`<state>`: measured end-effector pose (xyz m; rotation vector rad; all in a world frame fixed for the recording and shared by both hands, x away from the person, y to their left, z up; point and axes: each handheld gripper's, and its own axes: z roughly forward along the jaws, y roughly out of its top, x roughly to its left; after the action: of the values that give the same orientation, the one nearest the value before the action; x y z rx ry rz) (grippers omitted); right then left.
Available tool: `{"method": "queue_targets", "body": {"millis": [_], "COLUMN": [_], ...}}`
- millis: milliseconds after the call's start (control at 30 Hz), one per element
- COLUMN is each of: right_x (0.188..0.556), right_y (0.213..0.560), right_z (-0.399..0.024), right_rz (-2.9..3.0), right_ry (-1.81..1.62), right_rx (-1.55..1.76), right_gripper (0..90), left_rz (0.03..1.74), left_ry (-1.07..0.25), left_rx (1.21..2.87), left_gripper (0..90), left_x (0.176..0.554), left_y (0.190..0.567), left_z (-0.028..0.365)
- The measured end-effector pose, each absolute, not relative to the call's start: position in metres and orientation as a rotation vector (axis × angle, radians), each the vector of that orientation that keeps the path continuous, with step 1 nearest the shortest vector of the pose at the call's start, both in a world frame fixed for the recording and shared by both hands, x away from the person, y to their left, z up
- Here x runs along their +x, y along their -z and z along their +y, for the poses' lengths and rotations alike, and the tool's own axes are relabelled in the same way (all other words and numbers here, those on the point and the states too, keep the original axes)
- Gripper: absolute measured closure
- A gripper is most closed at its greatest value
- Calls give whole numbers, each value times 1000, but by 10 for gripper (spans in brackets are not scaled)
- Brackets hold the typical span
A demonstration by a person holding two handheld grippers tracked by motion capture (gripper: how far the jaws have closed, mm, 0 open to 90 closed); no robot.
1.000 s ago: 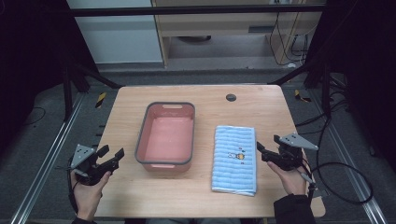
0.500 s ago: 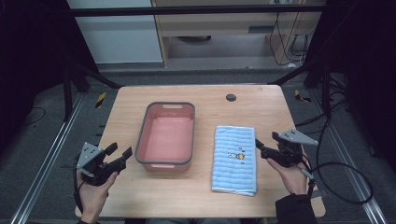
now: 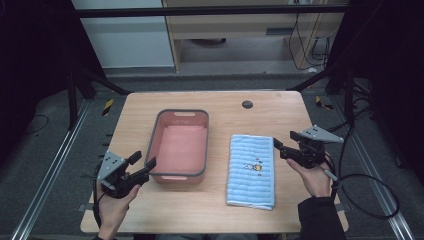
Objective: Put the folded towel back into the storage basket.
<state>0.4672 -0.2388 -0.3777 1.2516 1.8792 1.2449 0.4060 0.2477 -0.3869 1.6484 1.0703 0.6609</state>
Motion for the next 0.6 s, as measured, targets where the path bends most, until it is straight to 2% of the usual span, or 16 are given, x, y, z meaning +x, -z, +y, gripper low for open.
{"method": "queue_targets", "body": {"millis": [400,600], "right_x": [479,486], "right_y": [379,379], "right_z": [-234,-231], "right_rz": [1896,1884], "right_ry": [-1205,-1218], "right_rx": [1254,1256], "right_gripper": [353,321], "left_rz": [987,946], "left_ry": [-629,-607], "left_rx": [1696,1710], "left_gripper": [405,415], "left_x": [412,413], "left_y": [385,385], "left_z": [204,180]}}
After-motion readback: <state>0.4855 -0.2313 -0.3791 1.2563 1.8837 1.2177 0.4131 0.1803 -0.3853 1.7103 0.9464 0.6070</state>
